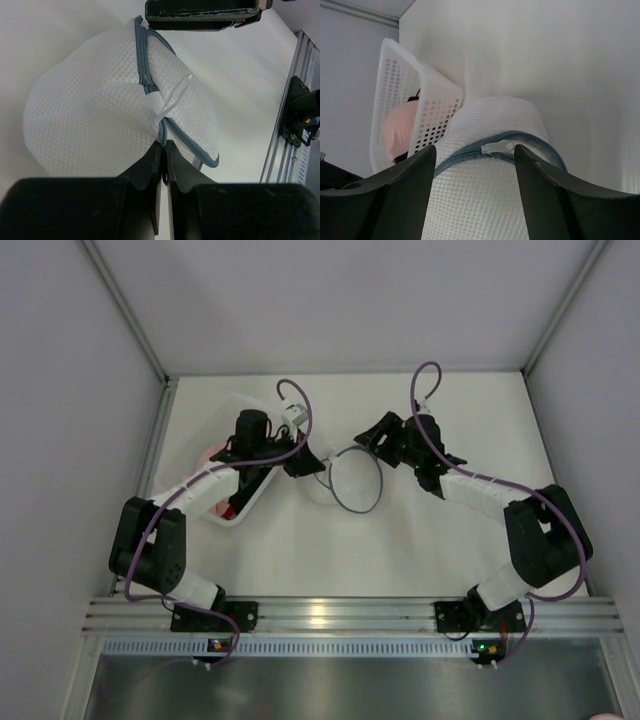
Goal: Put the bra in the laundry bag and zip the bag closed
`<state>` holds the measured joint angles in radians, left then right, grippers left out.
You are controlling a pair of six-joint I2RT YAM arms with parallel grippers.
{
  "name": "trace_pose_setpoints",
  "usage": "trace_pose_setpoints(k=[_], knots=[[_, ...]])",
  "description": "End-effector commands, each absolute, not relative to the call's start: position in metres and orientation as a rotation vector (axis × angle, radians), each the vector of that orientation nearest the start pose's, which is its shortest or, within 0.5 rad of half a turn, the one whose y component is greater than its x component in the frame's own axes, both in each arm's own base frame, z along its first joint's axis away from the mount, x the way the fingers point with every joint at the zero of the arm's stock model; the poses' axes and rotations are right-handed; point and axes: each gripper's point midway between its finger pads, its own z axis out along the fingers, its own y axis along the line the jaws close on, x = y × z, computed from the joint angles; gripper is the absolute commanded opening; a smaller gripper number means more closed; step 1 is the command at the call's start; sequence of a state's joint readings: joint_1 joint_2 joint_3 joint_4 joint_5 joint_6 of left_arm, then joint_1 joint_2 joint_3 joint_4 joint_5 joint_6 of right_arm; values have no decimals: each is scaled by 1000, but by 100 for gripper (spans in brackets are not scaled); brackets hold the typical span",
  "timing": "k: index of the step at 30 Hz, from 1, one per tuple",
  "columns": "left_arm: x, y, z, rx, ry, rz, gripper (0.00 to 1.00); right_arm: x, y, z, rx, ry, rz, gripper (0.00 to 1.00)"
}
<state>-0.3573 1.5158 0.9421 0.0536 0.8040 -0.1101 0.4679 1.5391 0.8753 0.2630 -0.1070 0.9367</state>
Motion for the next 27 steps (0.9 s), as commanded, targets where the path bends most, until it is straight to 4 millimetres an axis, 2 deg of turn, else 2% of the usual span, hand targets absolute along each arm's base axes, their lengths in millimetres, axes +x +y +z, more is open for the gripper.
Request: trace_pose_setpoints(k=[1, 7, 12, 19, 20, 21, 27], knots=[[320, -262, 189, 798, 1842, -1122, 11, 401, 254, 169, 451, 2021, 1032, 65], [321, -262, 189, 800, 1841, -1122, 11, 398, 249, 165, 502, 2023, 1024, 63], [320, -262, 188, 802, 1843, -1124, 11, 400, 246, 160, 548, 1992, 1059, 58], [320, -262, 189, 801, 1842, -1122, 11, 397, 246, 165, 557, 1946, 1099, 52], [321, -262, 189, 800, 1842, -1120, 11, 399, 247, 173, 546, 1903, 1125, 50], [320, -262, 188, 801, 1845, -1122, 11, 395, 245, 167, 551, 1907, 1127, 49], [321, -263, 186, 802, 1844, -1131, 11, 393, 246, 170, 515, 1842, 1215, 44]])
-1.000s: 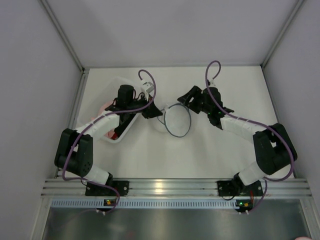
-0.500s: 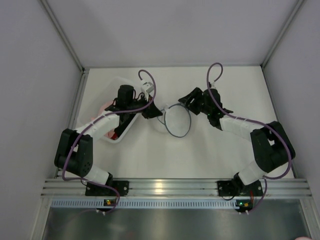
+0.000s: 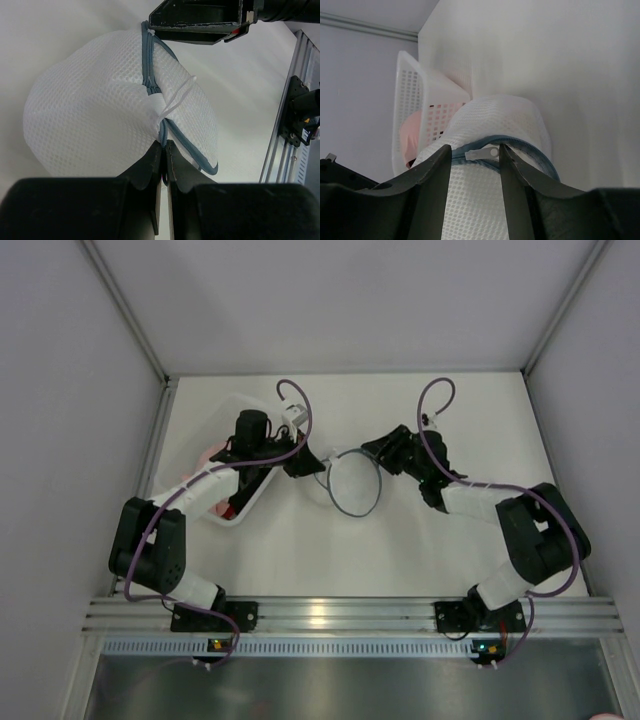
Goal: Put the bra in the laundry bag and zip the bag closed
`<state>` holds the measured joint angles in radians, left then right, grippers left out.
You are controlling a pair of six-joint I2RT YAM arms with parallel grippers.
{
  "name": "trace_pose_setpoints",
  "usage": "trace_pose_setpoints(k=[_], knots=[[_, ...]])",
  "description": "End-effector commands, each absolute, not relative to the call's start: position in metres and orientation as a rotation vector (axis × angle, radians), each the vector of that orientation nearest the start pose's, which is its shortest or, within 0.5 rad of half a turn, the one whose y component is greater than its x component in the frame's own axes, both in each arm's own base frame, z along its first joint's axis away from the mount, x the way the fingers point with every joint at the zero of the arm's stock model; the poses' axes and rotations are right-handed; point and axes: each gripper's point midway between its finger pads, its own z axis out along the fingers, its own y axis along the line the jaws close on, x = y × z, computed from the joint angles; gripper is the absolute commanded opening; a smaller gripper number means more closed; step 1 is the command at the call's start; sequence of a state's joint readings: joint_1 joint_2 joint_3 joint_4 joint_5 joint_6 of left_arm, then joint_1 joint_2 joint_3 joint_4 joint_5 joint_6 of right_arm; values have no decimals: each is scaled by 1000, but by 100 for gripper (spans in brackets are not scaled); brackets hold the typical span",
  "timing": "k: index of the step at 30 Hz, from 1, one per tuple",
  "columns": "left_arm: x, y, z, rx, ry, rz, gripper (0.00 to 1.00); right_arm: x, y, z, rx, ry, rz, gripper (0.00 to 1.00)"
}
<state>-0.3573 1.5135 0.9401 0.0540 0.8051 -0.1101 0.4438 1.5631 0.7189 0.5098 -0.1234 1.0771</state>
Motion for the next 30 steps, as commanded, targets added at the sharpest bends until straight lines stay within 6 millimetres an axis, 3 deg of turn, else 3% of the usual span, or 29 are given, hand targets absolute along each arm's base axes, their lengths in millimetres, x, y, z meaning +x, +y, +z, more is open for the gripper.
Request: trace_pose_setpoints(k=[1, 6, 14, 20, 23, 26, 30], knots=[[320, -263, 186, 803, 1846, -1132, 11, 393, 247, 169, 511, 1843, 1219, 43], [321, -262, 186, 798, 1845, -1118, 11, 393, 247, 166, 518, 1850, 1219, 36], [322, -262, 183, 795, 1855, -1120, 11, 390, 239, 176, 520, 1819, 1220, 29], [322, -261, 185, 793, 1850, -1115, 11, 393, 245, 168, 514, 1850, 1231, 24], [321, -262, 184, 793, 1852, -1115, 11, 394, 246, 167, 515, 1849, 1237, 9], [322, -261, 184, 793, 1852, -1115, 11, 394, 246, 168, 500, 1851, 1226, 0], [325, -260, 184, 776, 1858, -1097, 11, 395, 244, 169, 472, 1851, 1191, 0]])
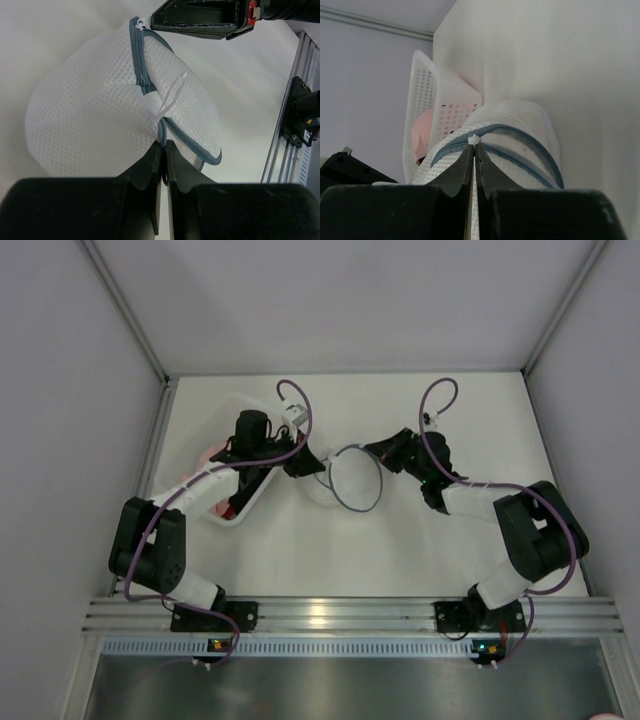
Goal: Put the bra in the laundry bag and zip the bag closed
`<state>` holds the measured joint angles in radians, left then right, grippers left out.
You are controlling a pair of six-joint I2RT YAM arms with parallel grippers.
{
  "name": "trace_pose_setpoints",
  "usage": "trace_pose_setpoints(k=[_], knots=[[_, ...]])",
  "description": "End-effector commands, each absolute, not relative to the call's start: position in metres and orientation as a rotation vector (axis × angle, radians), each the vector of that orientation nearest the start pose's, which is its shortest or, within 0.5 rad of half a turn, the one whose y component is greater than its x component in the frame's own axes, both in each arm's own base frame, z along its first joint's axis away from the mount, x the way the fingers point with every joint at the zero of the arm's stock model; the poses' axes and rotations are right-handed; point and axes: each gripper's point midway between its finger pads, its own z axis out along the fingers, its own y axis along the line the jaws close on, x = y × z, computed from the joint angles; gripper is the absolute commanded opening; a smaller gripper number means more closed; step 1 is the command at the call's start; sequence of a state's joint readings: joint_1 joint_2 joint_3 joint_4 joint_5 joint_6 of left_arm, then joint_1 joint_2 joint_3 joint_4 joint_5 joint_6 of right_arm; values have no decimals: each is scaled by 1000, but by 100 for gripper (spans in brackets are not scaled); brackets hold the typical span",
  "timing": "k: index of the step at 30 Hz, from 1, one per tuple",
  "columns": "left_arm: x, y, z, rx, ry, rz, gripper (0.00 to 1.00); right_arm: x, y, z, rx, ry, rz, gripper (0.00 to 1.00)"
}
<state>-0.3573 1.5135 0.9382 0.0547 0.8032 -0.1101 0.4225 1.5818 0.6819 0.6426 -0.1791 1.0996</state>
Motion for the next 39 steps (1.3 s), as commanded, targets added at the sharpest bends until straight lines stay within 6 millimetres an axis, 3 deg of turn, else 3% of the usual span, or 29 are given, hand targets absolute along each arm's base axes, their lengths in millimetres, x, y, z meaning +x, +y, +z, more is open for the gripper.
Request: trace_pose_setpoints(k=[1, 3, 4, 6, 7, 10, 12, 21, 23, 25, 26, 27, 28, 30, 32, 33, 35, 36, 38, 39], knots=[[327, -260, 186, 769, 1849, -1087, 11, 394, 242, 166, 475, 1868, 1172, 0], [328, -257, 191, 734, 1840, -1068, 10, 397, 236, 168, 452, 1871, 1105, 0], [332, -254, 191, 707, 1831, -1042, 10, 395, 232, 155, 463, 1927, 1051, 0], [333, -251, 198, 660, 1824, -1027, 10, 400, 221, 159, 444, 1928, 946, 0], [337, -246, 194, 613, 1842, -991, 10, 398, 214, 151, 454, 1965, 892, 0], [337, -240, 199, 541, 1834, -974, 10, 401, 200, 156, 442, 1958, 793, 0], [335, -239, 210, 497, 1802, -987, 10, 399, 194, 156, 434, 1961, 762, 0], [325, -222, 199, 264, 1822, -990, 12, 386, 190, 147, 429, 1991, 754, 0], [316, -227, 200, 317, 1819, -1027, 25, 385, 192, 153, 377, 1986, 752, 0], [307, -230, 205, 356, 1828, -1058, 44, 388, 194, 165, 337, 1972, 743, 0], [304, -229, 215, 372, 1802, -1051, 61, 387, 197, 169, 282, 1978, 746, 0], [305, -228, 227, 376, 1777, -1032, 70, 388, 198, 174, 254, 1974, 741, 0], [303, -225, 227, 386, 1790, -1003, 98, 389, 201, 181, 221, 1967, 746, 0], [305, -219, 257, 382, 1734, -948, 99, 389, 204, 190, 155, 1945, 740, 0], [313, -208, 270, 343, 1734, -858, 99, 388, 207, 199, 100, 1932, 738, 0], [318, -208, 293, 346, 1693, -846, 99, 387, 208, 201, 82, 1929, 738, 0], [317, -218, 300, 458, 1673, -865, 99, 384, 213, 206, 39, 1918, 747, 0], [318, -223, 314, 505, 1635, -870, 99, 384, 214, 207, 27, 1915, 748, 0], [324, -236, 309, 644, 1608, -871, 99, 384, 217, 209, -3, 1904, 762, 0], [328, -241, 323, 698, 1568, -857, 99, 384, 218, 210, -8, 1902, 768, 0]])
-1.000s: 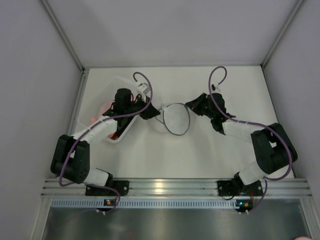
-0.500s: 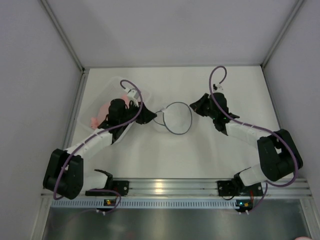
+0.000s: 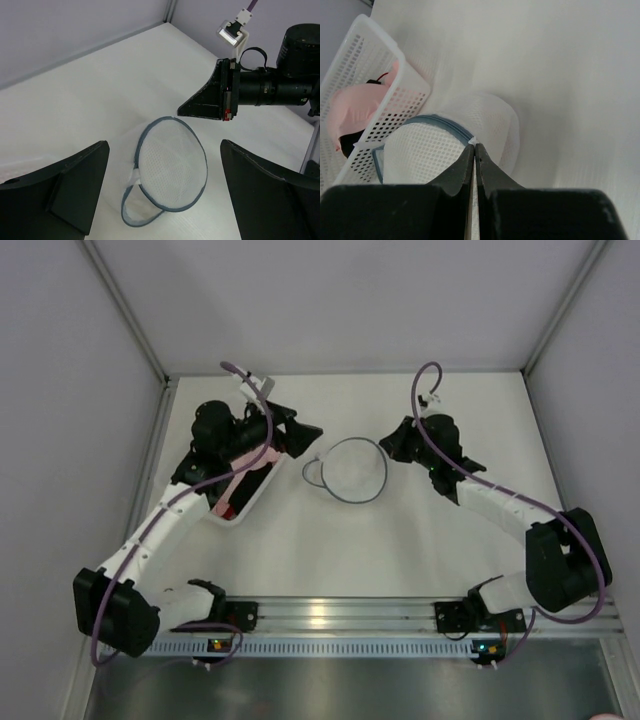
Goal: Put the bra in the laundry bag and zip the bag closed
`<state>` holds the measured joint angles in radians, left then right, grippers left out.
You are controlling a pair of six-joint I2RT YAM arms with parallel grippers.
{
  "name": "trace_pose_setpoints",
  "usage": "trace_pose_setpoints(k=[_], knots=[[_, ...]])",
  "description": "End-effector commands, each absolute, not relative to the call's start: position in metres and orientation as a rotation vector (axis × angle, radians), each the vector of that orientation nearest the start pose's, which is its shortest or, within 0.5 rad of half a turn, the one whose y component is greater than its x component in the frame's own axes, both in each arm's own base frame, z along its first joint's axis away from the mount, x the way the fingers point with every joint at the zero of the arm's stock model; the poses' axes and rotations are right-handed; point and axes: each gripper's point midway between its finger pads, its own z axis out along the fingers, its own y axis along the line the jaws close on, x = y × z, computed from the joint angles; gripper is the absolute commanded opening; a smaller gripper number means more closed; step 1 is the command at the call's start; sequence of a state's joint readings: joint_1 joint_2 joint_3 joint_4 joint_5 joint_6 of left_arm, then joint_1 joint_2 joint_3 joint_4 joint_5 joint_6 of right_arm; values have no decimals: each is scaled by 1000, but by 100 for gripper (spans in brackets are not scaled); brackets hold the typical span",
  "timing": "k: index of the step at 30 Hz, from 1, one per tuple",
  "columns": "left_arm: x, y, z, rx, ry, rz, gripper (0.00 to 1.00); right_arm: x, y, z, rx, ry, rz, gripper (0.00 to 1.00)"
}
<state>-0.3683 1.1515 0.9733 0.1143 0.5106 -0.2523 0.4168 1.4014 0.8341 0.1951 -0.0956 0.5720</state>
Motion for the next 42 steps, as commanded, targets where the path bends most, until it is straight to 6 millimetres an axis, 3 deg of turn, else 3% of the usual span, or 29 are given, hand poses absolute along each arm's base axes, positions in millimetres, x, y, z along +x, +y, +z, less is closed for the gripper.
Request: trace_pose_setpoints(k=[1, 2, 3, 4, 5, 6, 8, 9, 10, 12, 13, 15, 22, 29, 34, 37, 38, 41, 42], knots=[[334, -244, 324, 765, 1540, -825, 99, 384, 219, 211, -12, 1898, 777, 0], [342, -253, 313, 805, 1565, -853, 99, 384, 221, 210, -17, 1900, 782, 0], [345, -257, 323, 865, 1548, -849, 99, 385, 221, 211, -15, 1898, 786, 0], [356, -264, 306, 917, 1568, -854, 99, 387, 224, 214, -24, 1895, 797, 0], [360, -268, 303, 942, 1575, -874, 99, 388, 226, 212, -23, 1902, 802, 0], [361, -275, 312, 985, 1540, -909, 98, 390, 227, 214, -28, 1896, 805, 0], [374, -284, 286, 1018, 1590, -930, 99, 392, 231, 216, -41, 1894, 818, 0], [382, -285, 287, 1018, 1587, -911, 99, 394, 232, 216, -42, 1894, 819, 0], [390, -287, 268, 1042, 1622, -900, 99, 396, 233, 217, -43, 1893, 821, 0], [397, -293, 266, 1074, 1615, -890, 99, 397, 235, 218, -44, 1889, 838, 0], [402, -296, 251, 1090, 1642, -899, 99, 397, 237, 222, -49, 1884, 847, 0], [406, -302, 253, 1118, 1627, -931, 99, 399, 238, 220, -46, 1894, 849, 0], [409, -326, 220, 1174, 1656, -1031, 99, 407, 242, 223, -48, 1902, 845, 0], [408, -338, 207, 1198, 1661, -1106, 97, 411, 246, 226, -47, 1903, 861, 0], [411, -341, 202, 1195, 1670, -1128, 89, 411, 246, 229, -45, 1895, 861, 0], [411, -341, 199, 1187, 1685, -1132, 48, 411, 245, 229, -38, 1899, 853, 0], [410, -341, 198, 1185, 1691, -1135, 29, 411, 243, 229, -34, 1898, 848, 0], [407, -340, 203, 1174, 1696, -1142, 0, 413, 237, 224, 17, 1919, 808, 0], [405, -340, 204, 1172, 1697, -1143, 0, 414, 234, 222, 30, 1929, 791, 0]])
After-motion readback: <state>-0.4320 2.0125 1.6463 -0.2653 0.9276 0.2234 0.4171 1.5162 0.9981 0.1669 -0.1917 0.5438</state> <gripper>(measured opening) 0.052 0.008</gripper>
